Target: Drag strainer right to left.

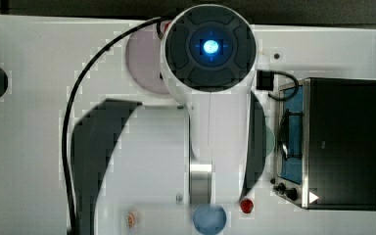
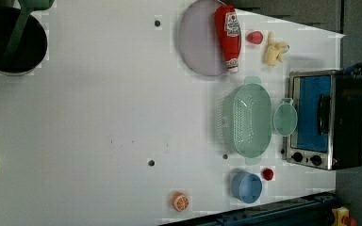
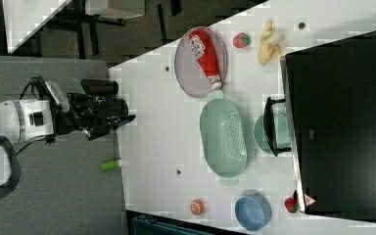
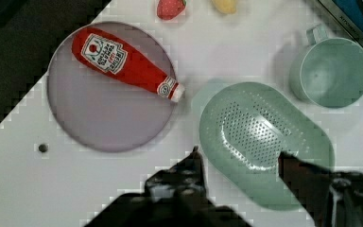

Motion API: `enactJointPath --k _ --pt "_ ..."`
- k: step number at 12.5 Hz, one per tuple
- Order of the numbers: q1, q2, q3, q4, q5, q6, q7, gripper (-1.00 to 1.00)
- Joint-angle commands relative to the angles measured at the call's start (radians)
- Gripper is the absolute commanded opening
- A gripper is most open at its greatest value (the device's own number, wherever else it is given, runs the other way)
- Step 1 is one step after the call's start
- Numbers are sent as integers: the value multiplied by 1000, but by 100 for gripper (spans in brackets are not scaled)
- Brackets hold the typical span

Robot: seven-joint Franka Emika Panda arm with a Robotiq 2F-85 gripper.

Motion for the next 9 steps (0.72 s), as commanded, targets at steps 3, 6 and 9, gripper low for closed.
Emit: enactJointPath --k 3,6,9 --pt "-35 -506 -41 -284 -19 -205 -21 99" --pt "-34 -479 -40 -355 -18 -139 -19 100" --pt "-34 -411 -39 -482 -18 59 20 100"
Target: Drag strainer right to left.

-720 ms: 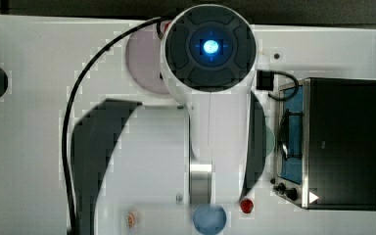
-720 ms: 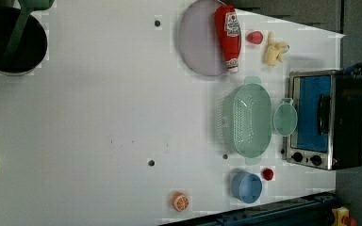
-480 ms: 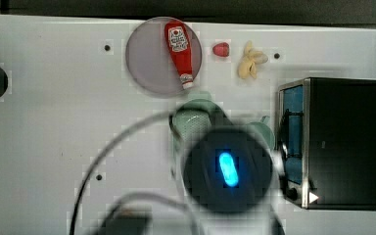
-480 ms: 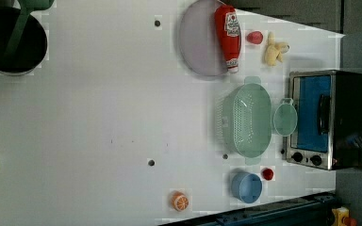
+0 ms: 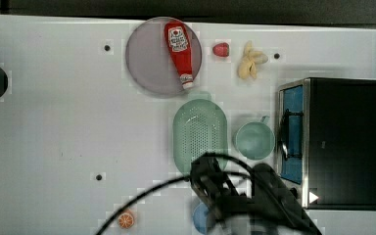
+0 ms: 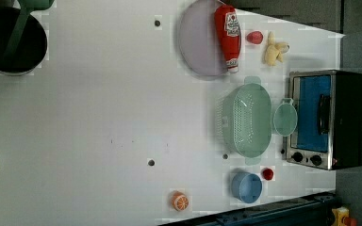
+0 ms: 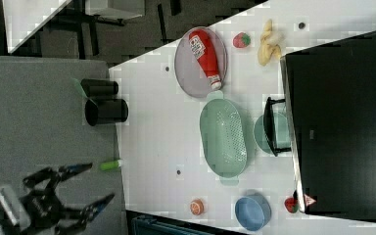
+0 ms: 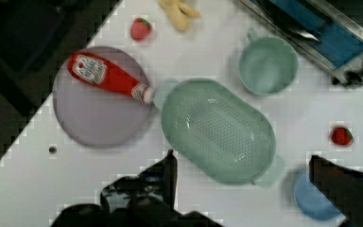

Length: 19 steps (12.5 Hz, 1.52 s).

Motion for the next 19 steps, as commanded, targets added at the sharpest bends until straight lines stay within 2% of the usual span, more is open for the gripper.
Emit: enactJointPath --k 1,6,9,15,19 --pt "0 179 4 -192 2 131 61 100" --pt "0 380 17 -340 2 444 379 100" --pt "1 548 30 -356 2 619 555 100" --pt "10 831 42 -349 3 945 651 100" --pt "48 896 44 -349 3 975 719 100"
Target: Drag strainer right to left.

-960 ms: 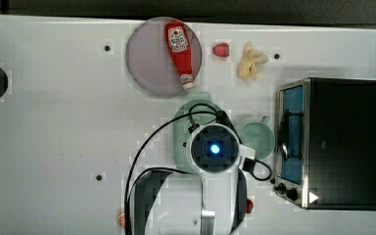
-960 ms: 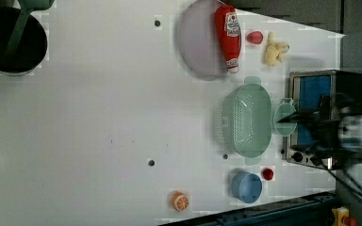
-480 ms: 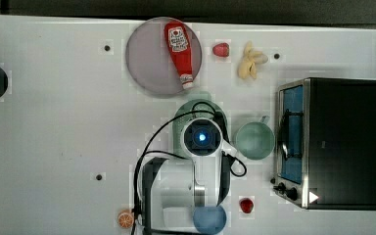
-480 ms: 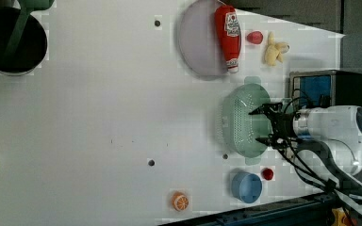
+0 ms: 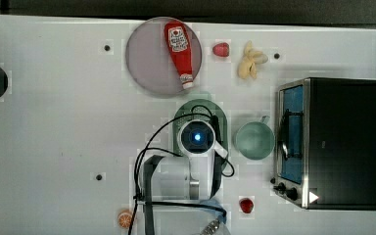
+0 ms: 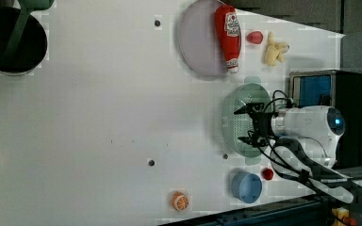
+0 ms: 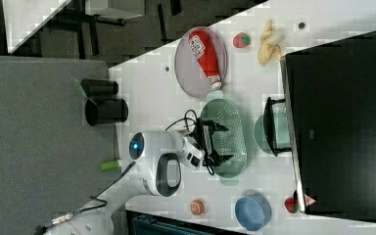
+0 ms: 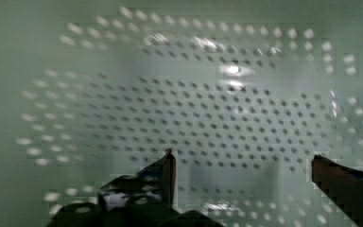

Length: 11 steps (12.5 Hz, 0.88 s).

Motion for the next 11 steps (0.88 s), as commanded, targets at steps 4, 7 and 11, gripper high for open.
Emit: enactJointPath --k 4,7,11 --pt "85 -9 16 1 -15 57 238 100" --pt "130 -1 16 4 -15 57 248 100" --pt "196 6 17 14 -15 56 306 100"
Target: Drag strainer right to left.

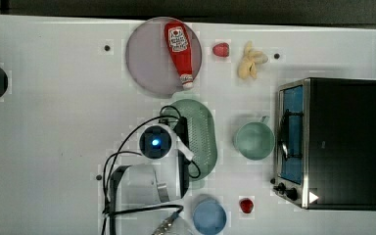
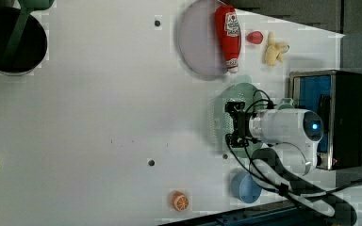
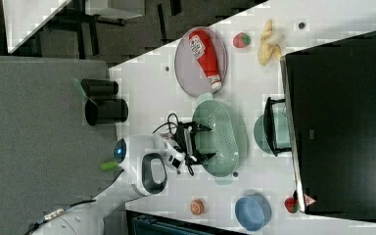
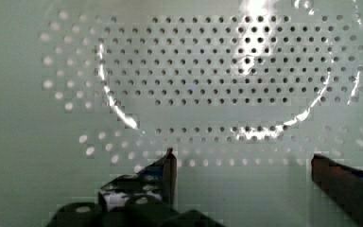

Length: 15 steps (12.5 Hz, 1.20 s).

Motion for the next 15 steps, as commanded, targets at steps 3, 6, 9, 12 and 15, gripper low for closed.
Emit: enactJointPath --k 3,6,9,12,15 --pt "97 15 -12 37 4 -14 125 100" --pt "160 50 -11 78 4 -17 224 100" --pt "221 86 -11 133 4 -36 270 100" --pt "268 103 -11 179 6 -74 300 100" --pt "302 112 -10 213 8 -116 312 100"
